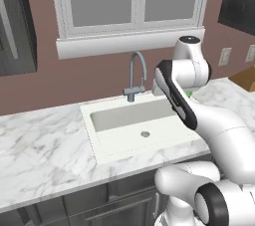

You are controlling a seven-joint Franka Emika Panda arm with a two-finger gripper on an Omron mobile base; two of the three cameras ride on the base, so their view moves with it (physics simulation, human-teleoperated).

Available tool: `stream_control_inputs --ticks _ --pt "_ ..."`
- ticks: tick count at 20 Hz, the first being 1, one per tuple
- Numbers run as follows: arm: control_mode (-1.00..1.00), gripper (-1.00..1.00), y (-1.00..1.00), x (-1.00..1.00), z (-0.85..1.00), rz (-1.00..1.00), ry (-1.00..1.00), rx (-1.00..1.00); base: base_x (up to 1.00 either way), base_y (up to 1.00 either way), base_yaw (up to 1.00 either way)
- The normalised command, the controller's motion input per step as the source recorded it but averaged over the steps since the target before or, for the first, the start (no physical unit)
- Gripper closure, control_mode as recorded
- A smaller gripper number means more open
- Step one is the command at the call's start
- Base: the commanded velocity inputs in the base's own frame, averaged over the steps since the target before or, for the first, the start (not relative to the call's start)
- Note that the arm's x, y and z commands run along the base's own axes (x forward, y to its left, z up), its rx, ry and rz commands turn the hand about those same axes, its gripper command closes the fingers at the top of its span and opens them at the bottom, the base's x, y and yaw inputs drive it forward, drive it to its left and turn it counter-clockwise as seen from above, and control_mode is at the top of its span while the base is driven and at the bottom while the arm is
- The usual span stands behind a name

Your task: Pick the cup and bowl from the counter and place them on the counter next to the sink.

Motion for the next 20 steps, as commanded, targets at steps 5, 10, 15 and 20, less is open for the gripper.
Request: stream_control_inputs --ticks 5,10,15,20 --pt "1.0 1.0 0.0 0.0 0.0 0.0 0.0 0.0 0.0 0.0 0.0" --pt "1.0 1.0 0.0 0.0 0.0 0.0 0.0 0.0 0.0 0.0 0.0" --pt "-1.0 1.0 0.01 0.0 0.0 0.0 0.0 0.0 -0.02 0.0 0.0" --pt "-1.0 1.0 0.42 0.0 -0.22 0.02 -0.09 0.04 0.0 0.0 0.0"
